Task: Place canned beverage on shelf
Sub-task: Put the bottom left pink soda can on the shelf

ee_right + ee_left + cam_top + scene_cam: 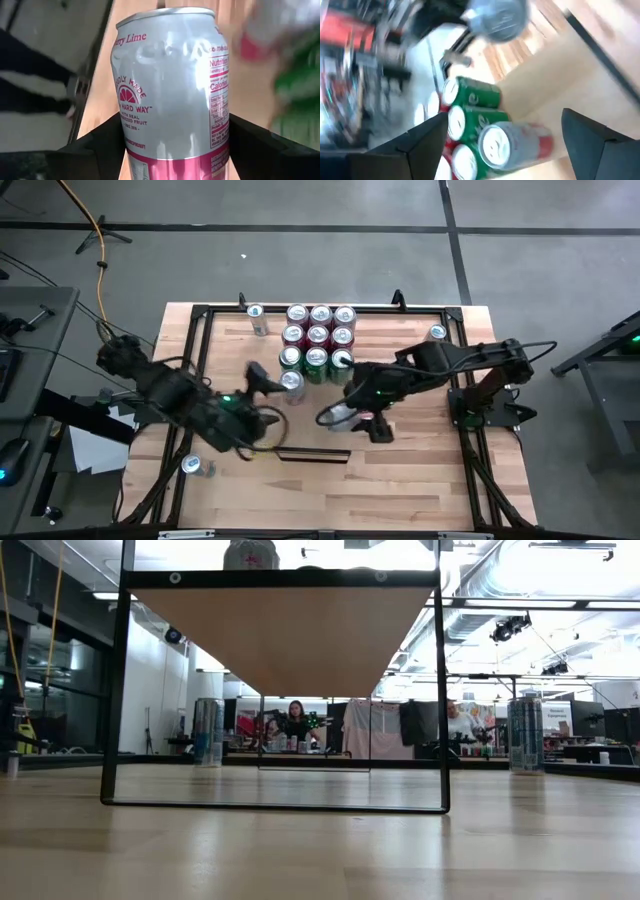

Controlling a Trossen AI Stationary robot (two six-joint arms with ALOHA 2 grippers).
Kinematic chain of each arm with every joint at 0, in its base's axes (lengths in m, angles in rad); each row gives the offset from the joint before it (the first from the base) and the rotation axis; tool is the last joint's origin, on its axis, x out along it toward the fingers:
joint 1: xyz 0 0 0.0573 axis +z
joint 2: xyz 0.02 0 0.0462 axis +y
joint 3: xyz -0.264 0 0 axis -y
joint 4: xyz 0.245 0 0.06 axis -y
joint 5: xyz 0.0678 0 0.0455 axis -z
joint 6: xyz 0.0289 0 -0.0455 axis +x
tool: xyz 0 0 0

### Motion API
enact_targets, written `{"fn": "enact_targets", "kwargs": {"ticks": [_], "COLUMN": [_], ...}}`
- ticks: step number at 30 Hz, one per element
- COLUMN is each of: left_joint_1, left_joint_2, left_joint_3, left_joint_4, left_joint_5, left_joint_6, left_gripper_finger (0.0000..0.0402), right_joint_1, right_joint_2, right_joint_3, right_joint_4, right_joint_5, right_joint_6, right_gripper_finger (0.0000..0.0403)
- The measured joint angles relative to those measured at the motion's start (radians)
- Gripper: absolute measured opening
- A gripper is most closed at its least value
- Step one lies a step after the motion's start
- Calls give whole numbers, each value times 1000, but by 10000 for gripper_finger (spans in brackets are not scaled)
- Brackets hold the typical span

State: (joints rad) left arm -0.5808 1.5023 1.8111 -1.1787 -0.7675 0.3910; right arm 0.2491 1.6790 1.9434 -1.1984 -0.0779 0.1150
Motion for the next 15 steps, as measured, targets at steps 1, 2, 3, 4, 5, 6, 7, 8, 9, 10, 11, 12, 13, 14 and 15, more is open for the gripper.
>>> {"fn": "enact_targets", "kwargs": {"ticks": [1,2,3,4,5,6,7,8,9,10,11,12,13,14,15], "left_joint_1": [-8,-13,-18,-22,-25,-26,-33,-45,-60,-78,-97,-116,-134,-152,-166], "left_joint_2": [-14,-28,-43,-58,-72,-86,-96,-103,-110,-116,-121,-126,-129,-130,-130], "left_joint_3": [0,0,0,0,0,0,0,0,0,0,0,0,0,0,0], "left_joint_4": [-10,-28,-59,-98,-139,-186,-229,-256,-280,-300,-318,-335,-350,-369,-389], "left_joint_5": [-29,-65,-105,-148,-185,-220,-255,-284,-315,-344,-373,-410,-451,-495,-537], "left_joint_6": [-107,-228,-352,-476,-582,-678,-765,-838,-905,-960,-1003,-1044,-1081,-1117,-1153], "left_gripper_finger": [308,308,307,306,305,304,303,302,301,301,301,301,301,301,301], "right_joint_1": [5,15,26,36,47,56,64,76,86,95,106,116,126,133,141], "right_joint_2": [-4,-8,-9,-9,-9,-10,-17,-27,-42,-64,-91,-120,-154,-187,-224], "right_joint_3": [0,0,0,-2,-13,-33,-61,-96,-136,-183,-233,-287,-343,-401,-455], "right_joint_4": [-39,-82,-129,-189,-231,-246,-239,-223,-215,-217,-219,-212,-193,-168,-141], "right_joint_5": [1,1,8,14,17,18,17,17,17,17,17,14,3,-7,-11], "right_joint_6": [20,38,50,62,68,73,87,101,121,142,167,194,222,255,294], "right_gripper_finger": [274,274,274,274,274,274,274,274,274,274,274,274,274,274,274]}}
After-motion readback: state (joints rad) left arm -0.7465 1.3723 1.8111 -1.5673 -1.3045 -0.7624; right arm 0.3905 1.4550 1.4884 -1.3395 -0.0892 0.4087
